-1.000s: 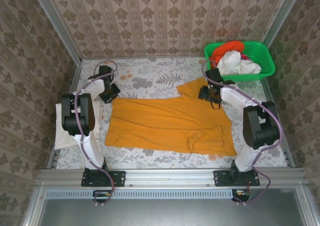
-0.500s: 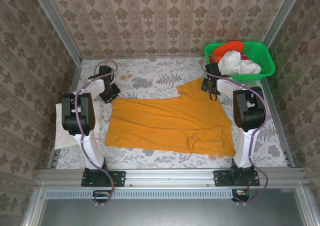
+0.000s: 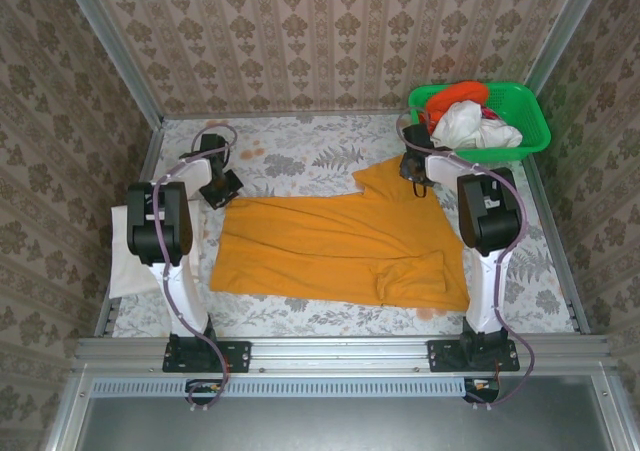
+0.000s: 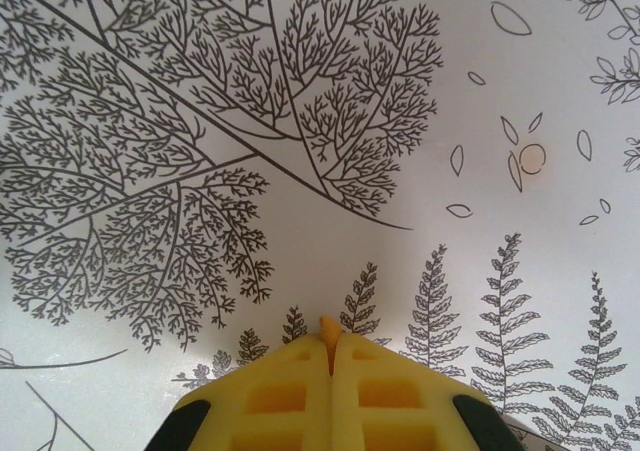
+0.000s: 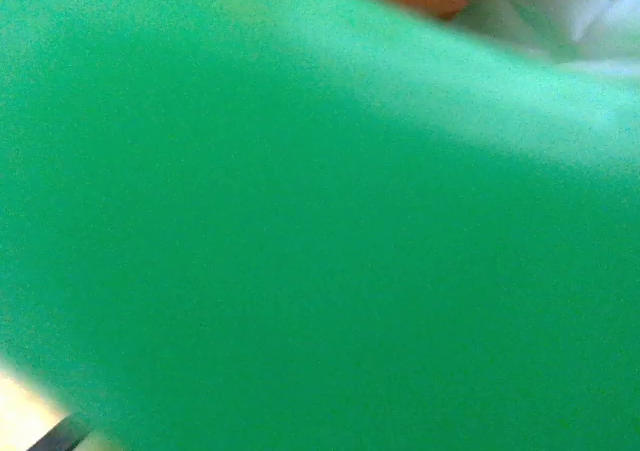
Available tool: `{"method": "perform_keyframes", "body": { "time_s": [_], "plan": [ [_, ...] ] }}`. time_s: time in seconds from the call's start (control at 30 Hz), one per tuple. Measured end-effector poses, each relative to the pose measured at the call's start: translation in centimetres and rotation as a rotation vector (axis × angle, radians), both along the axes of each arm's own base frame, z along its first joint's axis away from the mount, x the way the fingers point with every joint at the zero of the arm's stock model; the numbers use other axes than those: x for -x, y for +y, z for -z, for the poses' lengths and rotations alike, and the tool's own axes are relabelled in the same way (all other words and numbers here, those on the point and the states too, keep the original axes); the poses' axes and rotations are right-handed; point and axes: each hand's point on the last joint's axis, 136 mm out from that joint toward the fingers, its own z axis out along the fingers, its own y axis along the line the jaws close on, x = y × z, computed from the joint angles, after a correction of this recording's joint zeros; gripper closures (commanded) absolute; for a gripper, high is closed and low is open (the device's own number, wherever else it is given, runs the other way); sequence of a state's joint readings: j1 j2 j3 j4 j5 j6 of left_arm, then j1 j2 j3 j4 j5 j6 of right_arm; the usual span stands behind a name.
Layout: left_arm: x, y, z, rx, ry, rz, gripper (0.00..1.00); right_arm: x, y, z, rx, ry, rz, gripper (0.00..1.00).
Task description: Fold and stack the t-shirts
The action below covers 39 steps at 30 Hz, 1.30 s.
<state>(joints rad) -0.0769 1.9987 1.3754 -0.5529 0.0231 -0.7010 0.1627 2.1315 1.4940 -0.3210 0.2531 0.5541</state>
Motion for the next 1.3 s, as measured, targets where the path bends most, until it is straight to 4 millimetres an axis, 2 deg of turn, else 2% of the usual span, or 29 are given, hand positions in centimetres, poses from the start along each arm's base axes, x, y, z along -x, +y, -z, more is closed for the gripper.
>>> {"method": "perform_keyframes", "body": {
  "time_s": [0.13,0.27,0.37,0.53,0.67,0.8,1.0,1.1,1.3],
  "plan": [
    [0.0,0.0,0.0,0.001,0.0,0.0,1.0,-0.6,0.6,0.0,0.013,0.015,-0.007,0.63],
    [0.0,0.0,0.0,0.002,0.0,0.001,1.0,-0.1,1.5,0.2,0.062,0.026,-0.019,0.63],
    [0.0,-0.1,0.0,0.003,0.0,0.005,1.0,0.7,2.2,0.3,0.106,0.03,-0.028,0.58],
    [0.0,-0.1,0.0,0.005,0.0,0.008,1.0,1.4,2.9,0.1,0.139,0.024,-0.037,0.56],
    [0.0,-0.1,0.0,0.007,-0.002,0.008,1.0,1.2,2.7,-0.1,0.131,0.023,-0.018,0.56],
    [-0.2,-0.1,-0.1,0.015,-0.006,0.008,1.0,0.0,3.0,-0.3,0.107,0.015,-0.003,0.57],
    [-0.2,0.0,-0.1,0.025,-0.006,0.004,1.0,0.0,3.3,0.5,0.072,0.051,0.003,0.63],
    [-0.2,0.0,-0.1,0.03,-0.005,0.003,1.0,0.2,3.5,0.4,0.063,0.061,0.0,0.69],
    [-0.2,0.0,-0.1,0.033,-0.006,0.003,1.0,0.6,3.7,0.4,0.062,0.092,-0.018,0.94]
  ]
}}
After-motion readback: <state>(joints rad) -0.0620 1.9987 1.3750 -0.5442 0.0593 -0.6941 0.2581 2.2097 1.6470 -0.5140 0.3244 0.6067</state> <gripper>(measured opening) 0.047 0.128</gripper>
